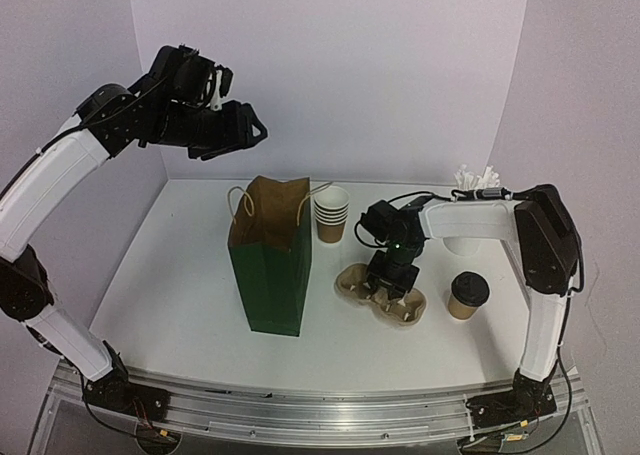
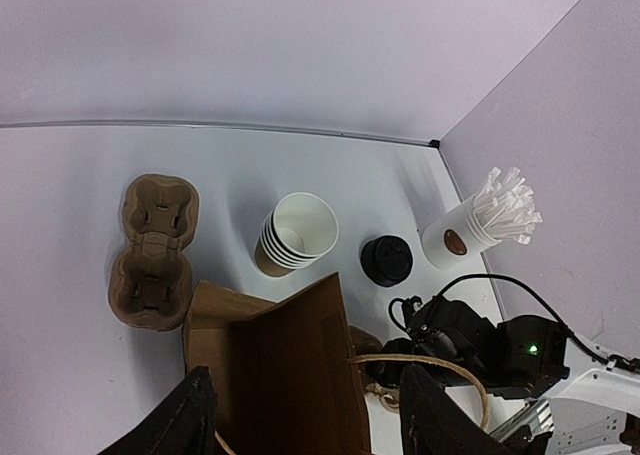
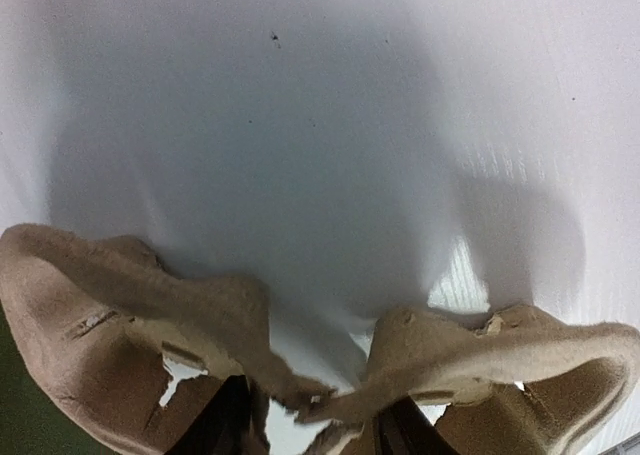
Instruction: Pack the takeout coffee
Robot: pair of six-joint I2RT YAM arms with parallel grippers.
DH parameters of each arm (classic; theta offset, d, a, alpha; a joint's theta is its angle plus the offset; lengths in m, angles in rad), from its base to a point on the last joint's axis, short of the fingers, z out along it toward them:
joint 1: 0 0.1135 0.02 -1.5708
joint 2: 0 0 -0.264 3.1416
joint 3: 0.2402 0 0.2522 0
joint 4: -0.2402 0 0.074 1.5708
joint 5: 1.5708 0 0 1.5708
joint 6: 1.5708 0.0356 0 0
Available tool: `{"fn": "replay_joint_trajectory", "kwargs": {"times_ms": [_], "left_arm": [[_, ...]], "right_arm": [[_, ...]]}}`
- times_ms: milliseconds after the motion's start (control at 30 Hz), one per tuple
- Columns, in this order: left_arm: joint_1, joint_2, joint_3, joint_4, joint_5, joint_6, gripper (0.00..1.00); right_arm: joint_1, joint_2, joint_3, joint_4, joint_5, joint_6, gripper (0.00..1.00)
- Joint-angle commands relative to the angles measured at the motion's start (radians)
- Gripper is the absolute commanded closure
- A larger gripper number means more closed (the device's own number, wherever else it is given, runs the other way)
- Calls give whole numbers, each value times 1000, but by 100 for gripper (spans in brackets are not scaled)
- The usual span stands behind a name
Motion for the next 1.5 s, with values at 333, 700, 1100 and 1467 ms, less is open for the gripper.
{"fn": "replay_joint_trajectory", "kwargs": {"times_ms": [333, 700, 1100, 1467], "left_arm": [[38, 38, -4, 3, 3, 10, 39], [43, 53, -12, 19, 30, 17, 39], [46, 51, -41, 40, 39, 10, 39], [151, 32, -51, 8, 162, -44, 39]], "right_arm": [[21, -39, 31, -62, 49, -56, 65], [22, 7, 14, -67, 29, -80, 74], [22, 34, 18, -70, 18, -109, 68], [22, -74, 88, -176, 82, -224, 100]]}}
